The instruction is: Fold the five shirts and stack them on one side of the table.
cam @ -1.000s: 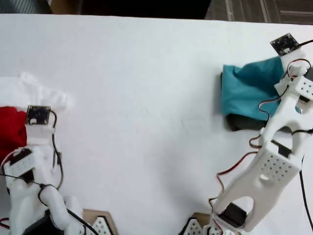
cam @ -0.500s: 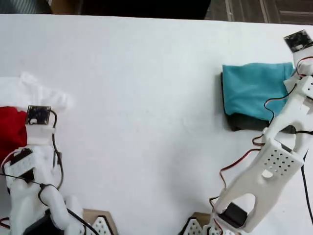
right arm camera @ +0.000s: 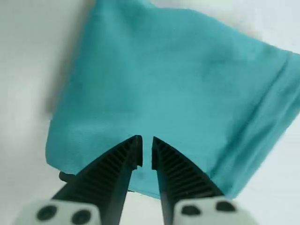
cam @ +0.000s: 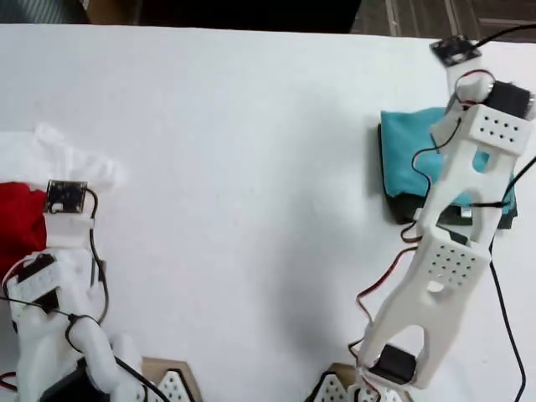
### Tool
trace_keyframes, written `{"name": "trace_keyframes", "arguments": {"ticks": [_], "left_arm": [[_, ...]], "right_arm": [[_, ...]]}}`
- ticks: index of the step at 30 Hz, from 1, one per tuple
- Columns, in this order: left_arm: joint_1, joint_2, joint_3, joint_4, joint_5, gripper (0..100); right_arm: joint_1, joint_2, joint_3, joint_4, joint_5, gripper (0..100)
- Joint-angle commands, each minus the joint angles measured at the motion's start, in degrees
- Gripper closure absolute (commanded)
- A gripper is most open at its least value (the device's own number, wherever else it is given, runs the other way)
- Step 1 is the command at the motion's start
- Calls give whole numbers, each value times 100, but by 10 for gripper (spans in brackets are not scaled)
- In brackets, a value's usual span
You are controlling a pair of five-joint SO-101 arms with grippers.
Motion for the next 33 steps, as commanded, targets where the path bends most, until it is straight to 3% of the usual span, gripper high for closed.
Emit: {"name": "trace_keyframes", "arguments": {"ticks": [1,8,18,25,33], "left_arm": [[0,-79,4,-123,18,797],[0,-79,4,-123,18,797],[0,-79,4,-123,18,797],[0,-79,4,-123,18,797],[0,-79,4,-123,18,797]], "right_arm": [[-224,-567,695,40,-62,977],[-426,-1323,2180,-48,-53,977],[558,-1402,3560,-1226,527,977],[576,-1692,3780,-1182,527,977],[163,-3319,3824,-1033,484,977]]}}
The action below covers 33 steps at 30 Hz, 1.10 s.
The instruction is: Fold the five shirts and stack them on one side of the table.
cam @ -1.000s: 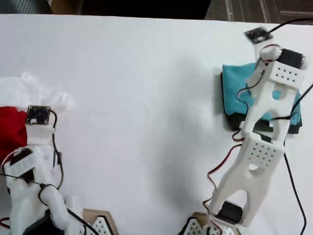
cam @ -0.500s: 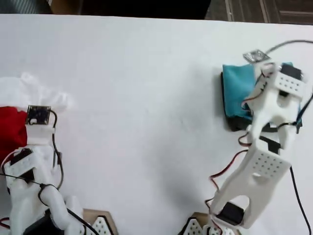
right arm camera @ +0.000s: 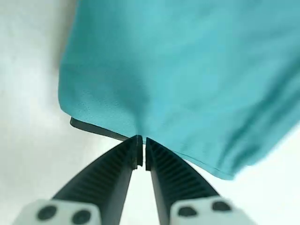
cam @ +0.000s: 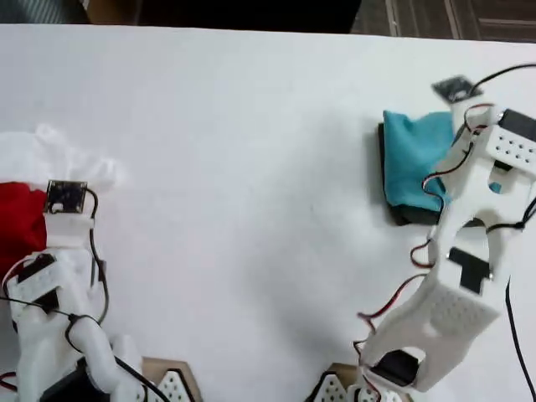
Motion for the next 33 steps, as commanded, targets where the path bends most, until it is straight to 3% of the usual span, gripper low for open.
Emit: {"name": "trace_keyframes", "arguments": {"ticks": [1,7,10,15,23,26,29,33], "left_arm": [[0,-79,4,-123,18,797],[0,-79,4,-123,18,797],[0,-88,-4,-123,18,797],[-26,-132,-189,-26,35,797],[-1055,-1029,-1974,1477,26,793],[-1407,-1134,-2510,1459,-185,792],[-1257,-853,-2738,1459,-571,758],[-1134,-35,-3125,1336,-580,717]], "right_arm": [[-382,-936,105,-31,0,977],[-1103,-813,1442,-796,-35,977],[-1262,-813,1943,-1086,-422,977],[-1736,-1552,2198,-734,-1152,977],[-2615,-4198,4255,-664,-1503,977],[-2659,-4875,5538,-1218,-1495,977],[-2686,-5253,6725,-2105,-1495,977],[-2765,-5411,7807,-3064,-1495,977]]}}
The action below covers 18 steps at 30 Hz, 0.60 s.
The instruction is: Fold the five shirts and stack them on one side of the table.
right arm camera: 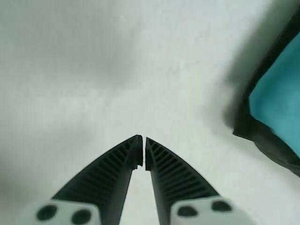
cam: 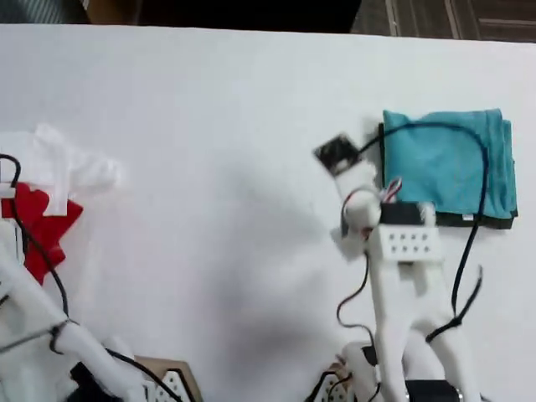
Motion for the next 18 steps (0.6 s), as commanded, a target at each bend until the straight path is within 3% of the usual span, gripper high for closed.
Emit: {"name": "trace_keyframes", "arguments": {"ticks": [1,10,18], "left_arm": [[70,668,-629,-114,-70,717],[62,2822,-1859,-88,-70,717],[229,3464,-2273,563,-114,758]], "right_arm": [[-66,-312,782,-840,-26,977],[-66,-321,1723,-1868,-62,977],[-66,-356,2365,-2695,-79,977]]}}
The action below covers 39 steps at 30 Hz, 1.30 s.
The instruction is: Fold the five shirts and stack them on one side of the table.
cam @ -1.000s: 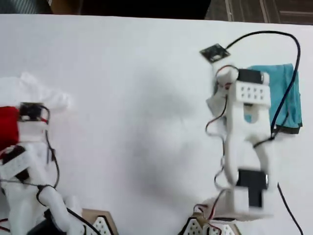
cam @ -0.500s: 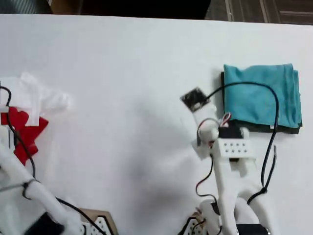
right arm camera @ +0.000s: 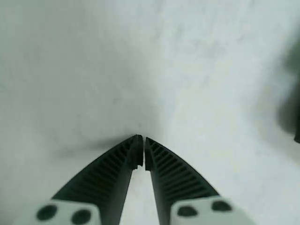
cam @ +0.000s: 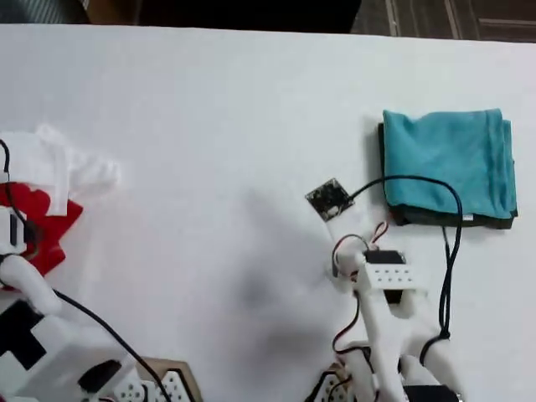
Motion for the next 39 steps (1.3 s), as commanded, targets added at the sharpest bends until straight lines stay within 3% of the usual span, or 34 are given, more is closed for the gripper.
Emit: {"name": "trace_keyframes", "arguments": {"ticks": [1,4,6,10,17,23,32,39], "left_arm": [[193,18,-444,369,-44,809],[404,18,-848,826,9,992],[571,18,-1218,1336,9,948],[967,9,-2237,2488,9,974],[1960,9,-5068,4721,492,976],[3051,-765,-6396,4738,659,976],[5442,-2171,-6695,4686,905,976],[5670,-2048,-6246,4554,1284,976]], "right_arm": [[-31,-224,26,-198,-44,977],[-40,-207,53,-251,-44,977],[-40,-180,53,-268,-44,977],[-40,-180,53,-268,-44,977],[-40,-180,53,-277,-44,977],[-40,-171,53,-321,-44,977],[-40,-171,62,-347,-44,977],[-40,-171,62,-347,-44,977]]}}
